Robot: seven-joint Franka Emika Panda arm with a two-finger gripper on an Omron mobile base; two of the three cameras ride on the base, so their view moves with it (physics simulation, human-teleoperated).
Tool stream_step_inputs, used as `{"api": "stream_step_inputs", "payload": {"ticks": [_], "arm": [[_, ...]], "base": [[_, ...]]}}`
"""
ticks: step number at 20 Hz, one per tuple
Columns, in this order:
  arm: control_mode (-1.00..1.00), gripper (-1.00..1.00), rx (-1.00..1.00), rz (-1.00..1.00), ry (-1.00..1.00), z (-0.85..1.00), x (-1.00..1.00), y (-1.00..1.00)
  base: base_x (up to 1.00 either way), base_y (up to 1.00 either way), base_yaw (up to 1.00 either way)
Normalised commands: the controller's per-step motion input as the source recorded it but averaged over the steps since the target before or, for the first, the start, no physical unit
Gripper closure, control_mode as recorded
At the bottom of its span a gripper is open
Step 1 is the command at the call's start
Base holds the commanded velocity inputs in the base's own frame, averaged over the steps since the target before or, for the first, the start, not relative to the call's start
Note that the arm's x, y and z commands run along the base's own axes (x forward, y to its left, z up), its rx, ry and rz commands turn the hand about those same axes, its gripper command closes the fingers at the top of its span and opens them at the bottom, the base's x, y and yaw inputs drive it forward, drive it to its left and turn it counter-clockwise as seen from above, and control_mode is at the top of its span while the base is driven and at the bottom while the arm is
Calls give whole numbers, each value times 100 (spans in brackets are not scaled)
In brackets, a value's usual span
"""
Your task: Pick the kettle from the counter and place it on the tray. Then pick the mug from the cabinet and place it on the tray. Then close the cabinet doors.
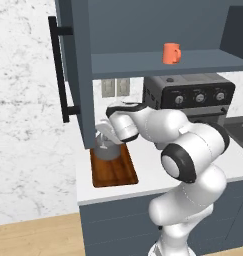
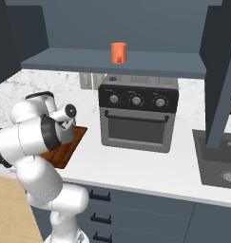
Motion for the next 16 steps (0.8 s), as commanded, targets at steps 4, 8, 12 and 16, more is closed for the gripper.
{"api": "stream_step_inputs", "payload": {"ticks": [4, 8, 12, 16], "arm": [[-100, -100, -1, 0, -3, 12, -8, -6], [-100, -100, -9, 0, 0, 15, -30, -19], [-100, -100, -9, 0, -2, 34, -51, -40], [-100, -100, 0, 0, -4, 87, -51, -31]], "base": [[0, 0, 0], [0, 0, 0], [0, 0, 0], [0, 0, 0]]}}
